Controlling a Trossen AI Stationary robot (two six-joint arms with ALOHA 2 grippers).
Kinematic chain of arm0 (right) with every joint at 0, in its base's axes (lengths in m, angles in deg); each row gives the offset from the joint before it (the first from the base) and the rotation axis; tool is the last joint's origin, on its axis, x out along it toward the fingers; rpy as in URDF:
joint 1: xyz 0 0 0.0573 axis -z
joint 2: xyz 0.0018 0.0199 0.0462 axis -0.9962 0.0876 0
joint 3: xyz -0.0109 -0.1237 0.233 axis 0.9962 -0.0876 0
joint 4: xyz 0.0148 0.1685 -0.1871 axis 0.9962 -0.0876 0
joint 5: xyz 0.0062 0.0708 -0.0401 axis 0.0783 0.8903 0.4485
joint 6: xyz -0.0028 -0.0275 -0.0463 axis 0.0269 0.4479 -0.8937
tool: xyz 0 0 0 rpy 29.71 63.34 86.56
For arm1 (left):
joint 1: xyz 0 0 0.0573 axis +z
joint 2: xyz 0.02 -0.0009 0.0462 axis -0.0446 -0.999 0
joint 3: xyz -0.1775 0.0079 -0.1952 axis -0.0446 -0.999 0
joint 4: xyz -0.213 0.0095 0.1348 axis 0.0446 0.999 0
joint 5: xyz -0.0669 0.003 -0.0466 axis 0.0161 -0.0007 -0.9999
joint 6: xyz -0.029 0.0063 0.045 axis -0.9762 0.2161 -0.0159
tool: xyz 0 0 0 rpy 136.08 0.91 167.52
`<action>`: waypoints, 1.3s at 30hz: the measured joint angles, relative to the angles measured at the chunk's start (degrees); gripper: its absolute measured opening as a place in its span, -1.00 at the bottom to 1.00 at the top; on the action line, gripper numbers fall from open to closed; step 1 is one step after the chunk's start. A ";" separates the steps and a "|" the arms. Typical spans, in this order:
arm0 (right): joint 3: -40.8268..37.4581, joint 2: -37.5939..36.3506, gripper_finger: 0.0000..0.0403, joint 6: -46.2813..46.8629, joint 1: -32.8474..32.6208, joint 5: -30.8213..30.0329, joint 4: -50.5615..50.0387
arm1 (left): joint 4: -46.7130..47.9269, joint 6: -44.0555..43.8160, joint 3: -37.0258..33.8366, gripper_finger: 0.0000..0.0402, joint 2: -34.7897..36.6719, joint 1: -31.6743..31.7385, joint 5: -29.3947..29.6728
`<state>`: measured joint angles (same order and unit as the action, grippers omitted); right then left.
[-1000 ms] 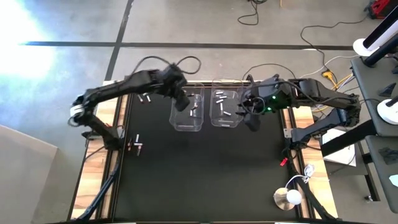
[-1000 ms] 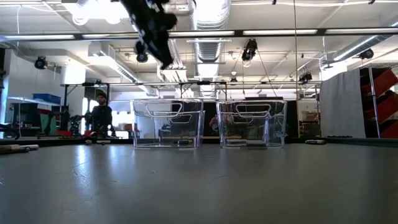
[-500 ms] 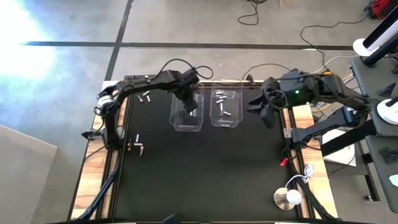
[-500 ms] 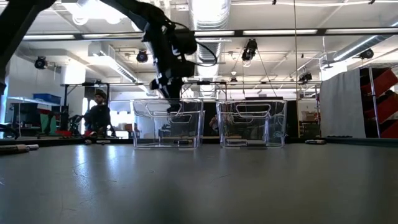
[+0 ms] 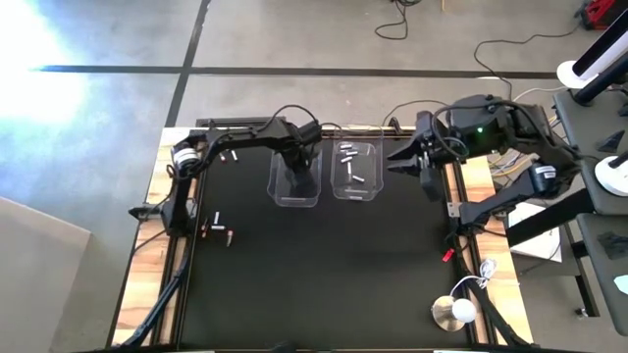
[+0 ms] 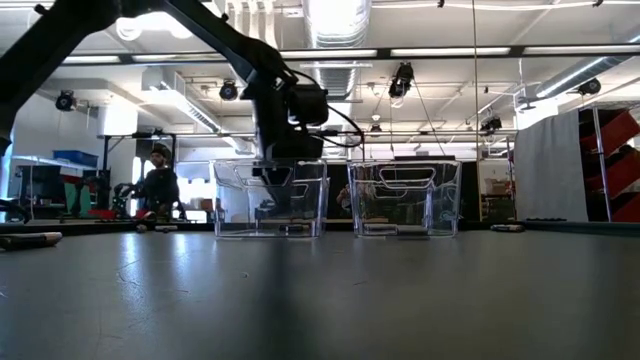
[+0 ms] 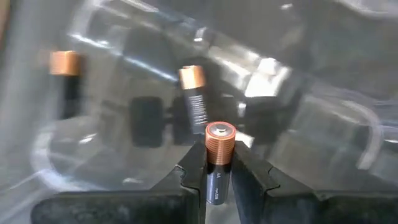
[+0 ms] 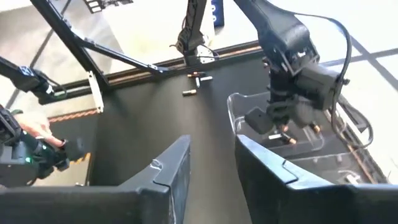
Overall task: Sort batteries
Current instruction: Put the black battery into the left transparent bin
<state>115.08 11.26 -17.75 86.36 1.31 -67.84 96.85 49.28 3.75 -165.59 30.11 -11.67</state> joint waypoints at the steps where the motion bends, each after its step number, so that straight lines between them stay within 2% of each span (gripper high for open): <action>1: 0.92 0.58 -0.44 -0.60 0.00 -0.02 -0.86 | -0.05 -0.01 -0.01 -0.83 -0.48 -0.16 -1.98; 3: 2.20 1.55 -0.45 -1.46 0.00 -0.03 -1.98 | -0.26 0.00 -0.06 -0.83 -1.51 -0.71 -3.75; 10: 5.20 5.11 -0.54 -5.26 0.00 -0.04 -2.11 | -0.18 -0.04 -0.12 -0.83 -4.46 -0.83 -3.69; 18: 8.00 10.24 -0.65 -4.71 0.02 -0.08 -2.07 | -0.70 0.00 -0.36 -0.81 -4.64 -0.90 -3.34; 21: 9.28 11.97 -0.64 -5.51 0.13 -0.51 -1.96 | -0.82 -0.02 -0.41 -0.71 -4.66 -0.90 -3.34; 26: 12.21 14.10 -0.54 -6.93 0.31 -1.16 -1.86 | -0.38 -0.79 -0.02 -0.43 -3.41 -0.92 -3.30; 31: 14.05 15.03 -0.43 -8.51 0.76 -3.54 -1.83 | 4.00 -5.88 1.62 -0.22 2.45 -1.91 -3.89; 34: 13.98 15.04 -0.37 -10.36 0.79 -3.63 -1.35 | 6.86 -8.47 1.00 -0.22 7.19 -4.57 -3.09; 36: 13.98 15.04 -0.34 -11.66 0.79 -3.63 -1.35 | 8.71 -10.82 0.71 -0.23 10.93 -7.15 -0.50; 39: 13.91 15.06 -0.27 -12.72 0.92 -3.53 -1.28 | 12.80 -18.70 0.13 -0.23 16.63 -11.96 2.00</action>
<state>128.99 26.32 -30.47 87.29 -2.22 -69.12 109.65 30.59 3.88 -148.96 18.15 -9.67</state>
